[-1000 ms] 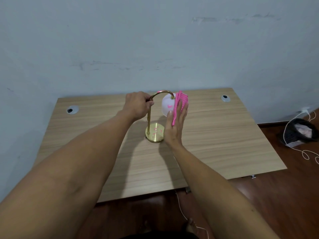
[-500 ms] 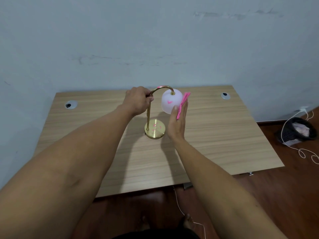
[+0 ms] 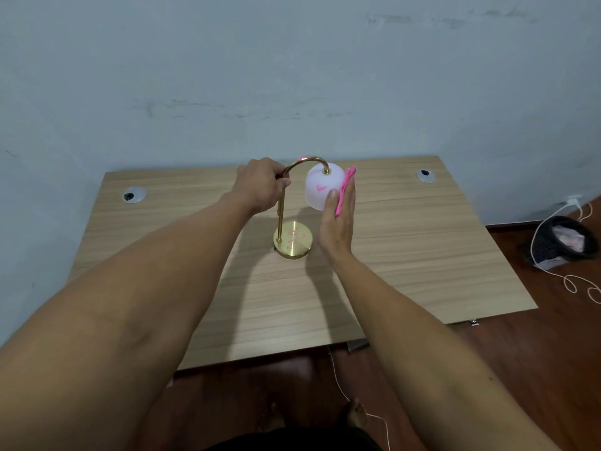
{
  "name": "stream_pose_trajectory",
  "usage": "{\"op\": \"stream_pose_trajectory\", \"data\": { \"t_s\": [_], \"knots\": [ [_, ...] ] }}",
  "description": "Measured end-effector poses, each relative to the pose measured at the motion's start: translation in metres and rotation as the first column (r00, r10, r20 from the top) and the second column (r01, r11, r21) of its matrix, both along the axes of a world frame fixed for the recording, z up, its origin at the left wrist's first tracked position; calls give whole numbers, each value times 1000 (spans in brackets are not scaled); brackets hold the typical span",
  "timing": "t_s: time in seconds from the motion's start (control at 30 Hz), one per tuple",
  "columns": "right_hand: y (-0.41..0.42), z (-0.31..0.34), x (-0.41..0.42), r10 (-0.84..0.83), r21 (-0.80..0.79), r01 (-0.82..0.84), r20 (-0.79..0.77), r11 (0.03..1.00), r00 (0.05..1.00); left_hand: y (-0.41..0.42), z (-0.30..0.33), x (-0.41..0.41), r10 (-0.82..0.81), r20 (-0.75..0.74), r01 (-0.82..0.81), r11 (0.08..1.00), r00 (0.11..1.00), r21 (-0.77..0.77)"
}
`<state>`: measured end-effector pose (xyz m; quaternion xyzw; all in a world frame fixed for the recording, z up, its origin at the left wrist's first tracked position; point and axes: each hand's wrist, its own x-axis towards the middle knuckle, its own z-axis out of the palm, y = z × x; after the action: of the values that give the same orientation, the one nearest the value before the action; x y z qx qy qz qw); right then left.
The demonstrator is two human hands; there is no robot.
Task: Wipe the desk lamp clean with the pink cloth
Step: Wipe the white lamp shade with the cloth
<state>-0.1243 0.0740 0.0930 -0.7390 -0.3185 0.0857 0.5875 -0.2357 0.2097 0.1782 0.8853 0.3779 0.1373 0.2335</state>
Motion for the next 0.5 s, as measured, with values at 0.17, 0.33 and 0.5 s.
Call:
{"op": "stream_pose_trajectory", "data": {
  "t_s": [0.17, 0.33, 0.5],
  "knots": [
    [18, 29, 16, 46, -105, -43, 29, 994, 999, 1, -1, 0, 4, -1, -4, 1000, 1000, 0],
    [-14, -1, 4, 156, -54, -147, 234, 988, 960, 1, -1, 0, -4, 3, 4, 1000, 1000, 6],
    [3, 26, 18, 38, -144, -50, -87, 988, 996, 0, 0, 0, 3, -2, -3, 1000, 1000, -6]
  ]
}}
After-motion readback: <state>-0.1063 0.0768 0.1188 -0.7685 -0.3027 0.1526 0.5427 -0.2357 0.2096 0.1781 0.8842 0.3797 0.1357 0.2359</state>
